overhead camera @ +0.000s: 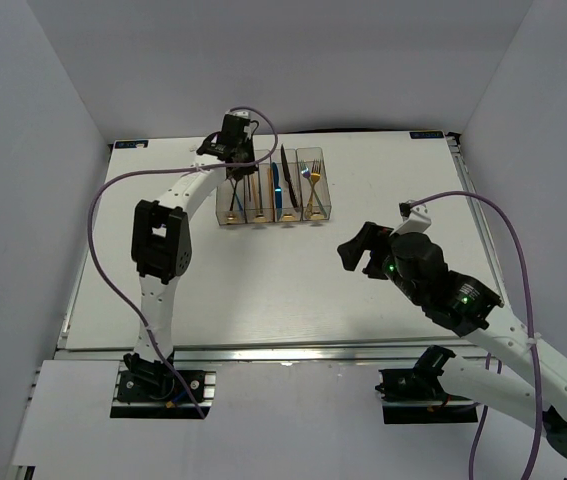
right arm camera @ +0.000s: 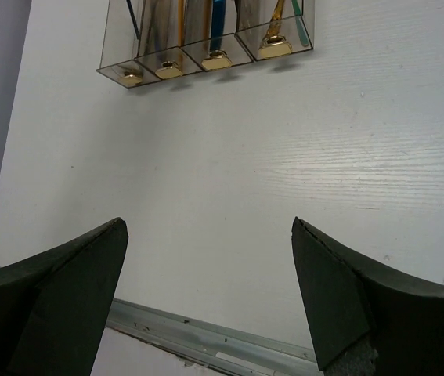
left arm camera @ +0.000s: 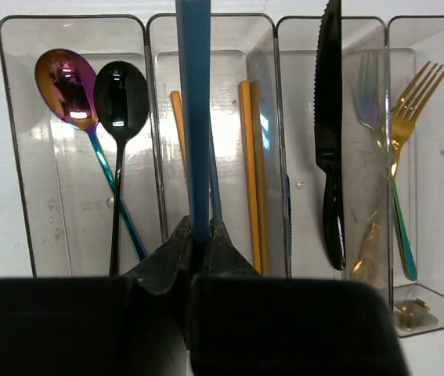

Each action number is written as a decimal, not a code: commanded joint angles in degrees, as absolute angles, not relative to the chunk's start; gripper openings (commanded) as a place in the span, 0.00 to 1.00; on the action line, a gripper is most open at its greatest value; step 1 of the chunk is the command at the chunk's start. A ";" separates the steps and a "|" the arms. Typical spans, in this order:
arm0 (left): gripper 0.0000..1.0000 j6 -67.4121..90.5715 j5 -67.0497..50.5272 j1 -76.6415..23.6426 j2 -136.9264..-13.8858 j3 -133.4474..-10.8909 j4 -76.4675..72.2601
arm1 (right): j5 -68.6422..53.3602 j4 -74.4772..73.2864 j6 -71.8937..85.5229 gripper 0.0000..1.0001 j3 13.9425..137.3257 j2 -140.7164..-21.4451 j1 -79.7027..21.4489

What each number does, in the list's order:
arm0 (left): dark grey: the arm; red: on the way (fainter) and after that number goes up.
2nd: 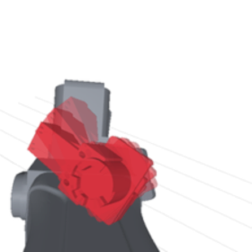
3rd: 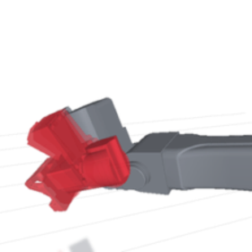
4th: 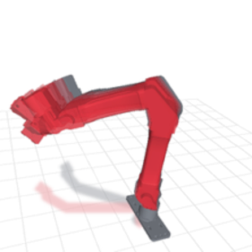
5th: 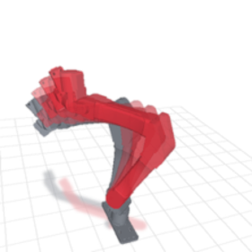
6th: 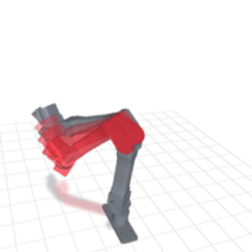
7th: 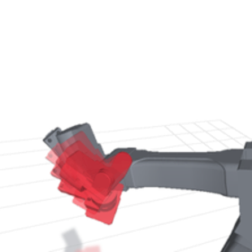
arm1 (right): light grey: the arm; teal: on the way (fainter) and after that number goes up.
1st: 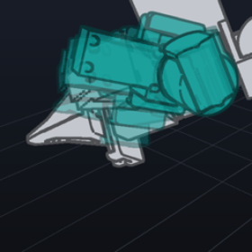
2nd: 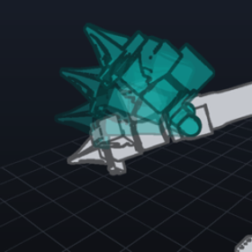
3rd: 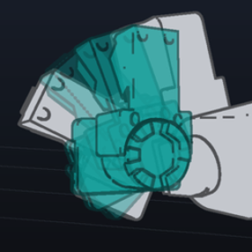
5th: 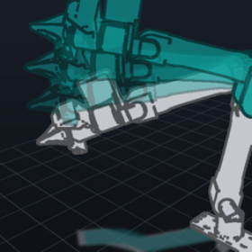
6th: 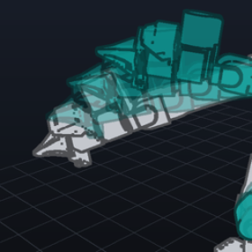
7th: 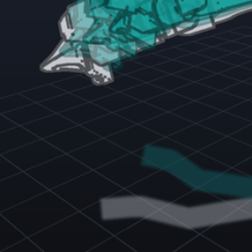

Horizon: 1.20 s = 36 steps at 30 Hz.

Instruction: Sort the eating utensils into containers

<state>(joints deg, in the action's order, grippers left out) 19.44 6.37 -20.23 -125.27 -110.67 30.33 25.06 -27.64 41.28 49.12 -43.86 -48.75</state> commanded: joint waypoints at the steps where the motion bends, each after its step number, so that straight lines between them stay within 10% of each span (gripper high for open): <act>1: 0.02 17.23 6.07 -20.13 -126.55 -119.59 34.71 | 25.31 -26.72 39.99 0.89 49.22 -43.33 -48.60; 9: 0.11 20.13 0.00 -19.34 -129.20 -119.71 31.20 | 26.01 -26.98 39.20 0.89 49.48 -44.03 -48.60; 22: 0.72 19.25 1.29 -19.34 -118.66 -118.65 34.36 | 31.46 -30.23 34.55 0.89 53.87 -45.96 -48.60; 26: 0.98 20.38 10.77 -19.34 -104.39 -110.16 35.16 | 34.96 -33.83 30.59 0.90 57.48 -49.03 -48.52; 36: 0.98 22.06 32.32 -19.34 -54.99 -64.71 31.73 | 37.18 -38.84 28.13 0.90 57.57 -48.96 -47.99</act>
<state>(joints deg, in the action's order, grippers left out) 21.96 22.96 -19.62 -62.35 -71.96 30.15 35.83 -37.26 30.11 56.21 -50.06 -48.25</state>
